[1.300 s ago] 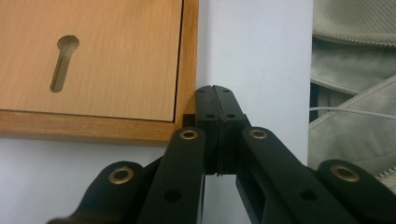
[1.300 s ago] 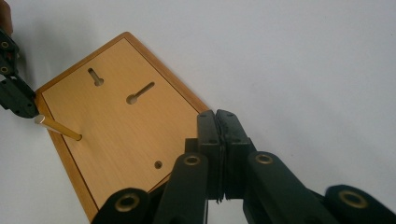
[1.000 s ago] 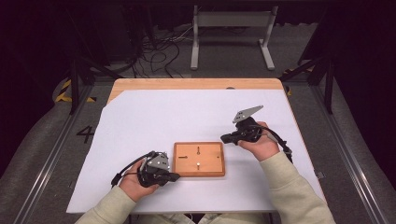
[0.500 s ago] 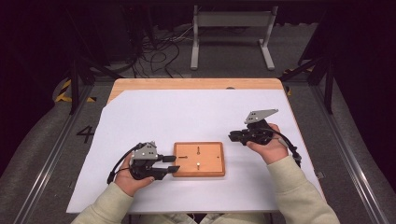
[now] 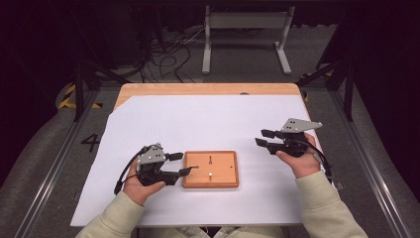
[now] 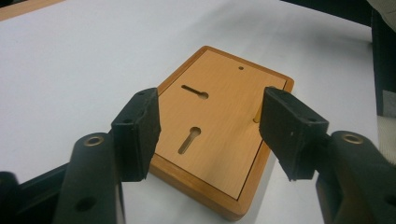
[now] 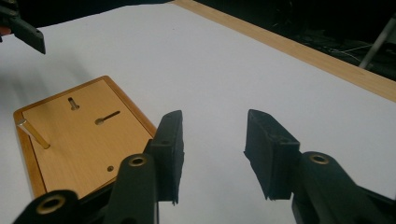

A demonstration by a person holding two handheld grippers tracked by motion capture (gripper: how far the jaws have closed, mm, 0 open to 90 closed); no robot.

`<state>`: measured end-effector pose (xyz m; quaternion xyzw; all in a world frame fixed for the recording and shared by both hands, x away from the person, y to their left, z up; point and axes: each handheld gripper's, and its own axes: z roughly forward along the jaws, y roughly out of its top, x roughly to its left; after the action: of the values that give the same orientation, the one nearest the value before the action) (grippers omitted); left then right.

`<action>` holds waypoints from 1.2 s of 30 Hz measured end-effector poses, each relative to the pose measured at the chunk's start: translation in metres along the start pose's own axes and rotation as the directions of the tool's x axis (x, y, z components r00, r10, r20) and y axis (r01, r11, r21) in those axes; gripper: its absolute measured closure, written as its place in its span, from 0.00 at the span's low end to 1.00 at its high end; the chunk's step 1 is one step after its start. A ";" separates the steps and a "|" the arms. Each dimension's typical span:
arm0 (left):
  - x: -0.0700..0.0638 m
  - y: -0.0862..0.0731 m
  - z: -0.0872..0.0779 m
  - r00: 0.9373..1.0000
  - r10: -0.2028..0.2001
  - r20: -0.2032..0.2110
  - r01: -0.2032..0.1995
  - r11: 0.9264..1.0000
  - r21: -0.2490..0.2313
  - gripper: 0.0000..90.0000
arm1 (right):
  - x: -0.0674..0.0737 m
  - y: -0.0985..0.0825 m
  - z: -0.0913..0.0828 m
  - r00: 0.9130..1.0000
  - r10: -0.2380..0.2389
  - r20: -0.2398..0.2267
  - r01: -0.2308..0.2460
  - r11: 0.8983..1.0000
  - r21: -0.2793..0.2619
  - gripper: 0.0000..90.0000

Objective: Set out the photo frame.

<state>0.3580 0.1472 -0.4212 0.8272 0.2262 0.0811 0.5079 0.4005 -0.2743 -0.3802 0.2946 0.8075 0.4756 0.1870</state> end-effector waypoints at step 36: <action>-0.013 0.006 0.056 0.989 0.039 0.142 -0.045 0.998 0.038 0.43 | -0.007 -0.019 -0.018 0.996 0.075 0.048 -0.074 0.997 -0.022 0.58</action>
<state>0.3684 0.0938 -0.4411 0.8459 0.1735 0.0282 0.5035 0.3896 -0.2979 -0.3879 0.3344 0.7863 0.4828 0.1917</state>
